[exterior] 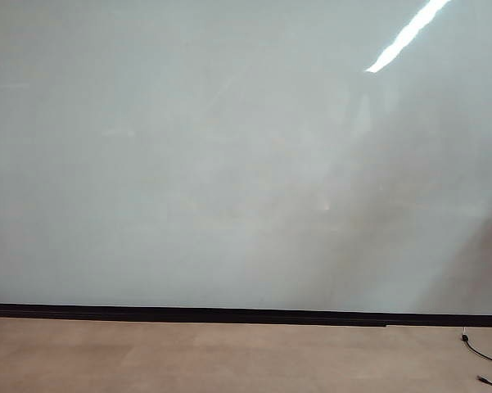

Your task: Pick up the pen on the shelf to the right of the whiteboard and write the letter Z.

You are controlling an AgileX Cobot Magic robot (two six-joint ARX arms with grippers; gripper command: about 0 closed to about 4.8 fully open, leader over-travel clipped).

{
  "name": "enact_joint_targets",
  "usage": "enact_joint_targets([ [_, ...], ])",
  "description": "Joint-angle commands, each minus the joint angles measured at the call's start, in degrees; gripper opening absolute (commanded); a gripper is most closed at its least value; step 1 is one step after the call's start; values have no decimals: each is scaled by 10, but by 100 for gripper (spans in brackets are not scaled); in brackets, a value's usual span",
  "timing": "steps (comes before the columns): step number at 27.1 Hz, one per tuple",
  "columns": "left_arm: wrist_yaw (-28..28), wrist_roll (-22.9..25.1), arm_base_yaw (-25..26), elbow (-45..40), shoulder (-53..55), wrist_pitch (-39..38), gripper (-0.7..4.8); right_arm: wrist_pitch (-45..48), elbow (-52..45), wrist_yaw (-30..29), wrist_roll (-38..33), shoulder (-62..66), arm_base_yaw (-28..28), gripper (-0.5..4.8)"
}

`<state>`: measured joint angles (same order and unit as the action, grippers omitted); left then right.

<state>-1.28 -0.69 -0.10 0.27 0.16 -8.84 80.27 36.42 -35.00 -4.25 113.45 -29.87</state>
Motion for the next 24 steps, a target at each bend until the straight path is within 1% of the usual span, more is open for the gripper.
enact_joint_targets([
  [1,0,2,0,1,0,3,-4,9,2,-3,-2,-2,0,206],
  [24,0,2,0,1,0,3,-5,10,2,3,-2,-3,0,206],
])
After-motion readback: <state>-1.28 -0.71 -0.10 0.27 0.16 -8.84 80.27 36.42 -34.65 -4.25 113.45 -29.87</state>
